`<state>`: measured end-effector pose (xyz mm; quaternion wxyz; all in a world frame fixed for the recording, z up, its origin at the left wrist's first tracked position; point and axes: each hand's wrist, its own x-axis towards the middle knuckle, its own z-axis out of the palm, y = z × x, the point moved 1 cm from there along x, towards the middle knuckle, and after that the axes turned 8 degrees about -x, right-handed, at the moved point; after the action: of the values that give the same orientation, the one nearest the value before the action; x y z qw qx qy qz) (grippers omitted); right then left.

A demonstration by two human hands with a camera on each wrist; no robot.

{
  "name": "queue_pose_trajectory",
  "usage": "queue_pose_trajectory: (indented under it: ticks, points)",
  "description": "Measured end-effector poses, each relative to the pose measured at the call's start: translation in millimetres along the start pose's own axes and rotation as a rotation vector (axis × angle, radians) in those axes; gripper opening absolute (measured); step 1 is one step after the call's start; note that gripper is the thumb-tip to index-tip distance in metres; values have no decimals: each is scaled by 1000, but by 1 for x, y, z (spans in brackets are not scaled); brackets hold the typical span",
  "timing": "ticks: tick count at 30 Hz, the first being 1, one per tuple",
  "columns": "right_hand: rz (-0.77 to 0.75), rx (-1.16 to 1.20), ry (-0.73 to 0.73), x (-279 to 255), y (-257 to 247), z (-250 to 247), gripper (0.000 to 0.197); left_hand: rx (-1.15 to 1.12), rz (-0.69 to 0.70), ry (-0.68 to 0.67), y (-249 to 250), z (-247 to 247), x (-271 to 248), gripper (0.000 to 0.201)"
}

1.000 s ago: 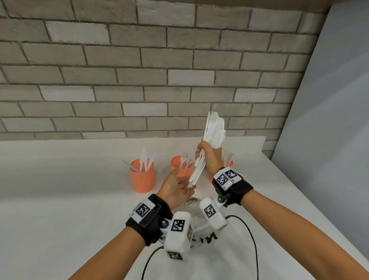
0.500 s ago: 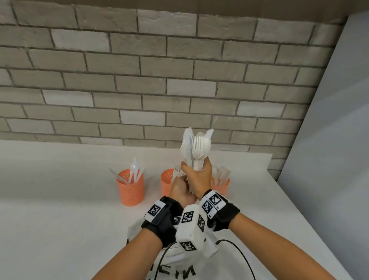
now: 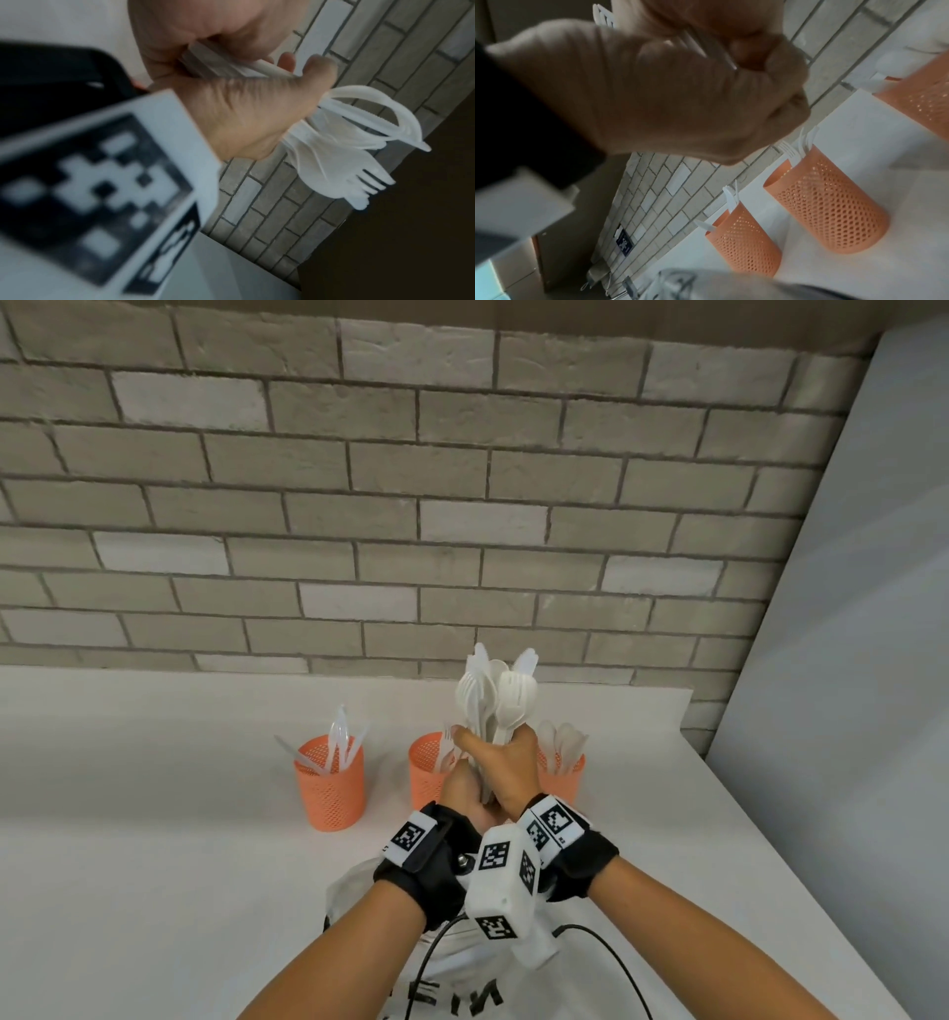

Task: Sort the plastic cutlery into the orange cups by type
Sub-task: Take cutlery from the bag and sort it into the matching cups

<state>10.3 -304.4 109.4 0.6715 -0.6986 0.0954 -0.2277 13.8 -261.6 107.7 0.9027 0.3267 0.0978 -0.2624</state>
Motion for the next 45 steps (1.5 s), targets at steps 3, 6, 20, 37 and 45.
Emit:
queue_pose_trajectory:
  ticks: [3,6,20,37,45]
  points:
    - [49,-2,-3,4,2,1,22,56,23,19,3,-10,0,36]
    - [57,-25,-6,3,10,6,25,-65,34,-12,3,-16,7,26]
    - [99,-130,-74,18,21,-3,15,579,232,108,46,-34,2,18]
    - [493,167,-645,-2,24,-11,6,897,488,77,84,-21,19,13]
    - [512,114,-616,-5,26,-22,12,842,511,115,88,-22,29,9]
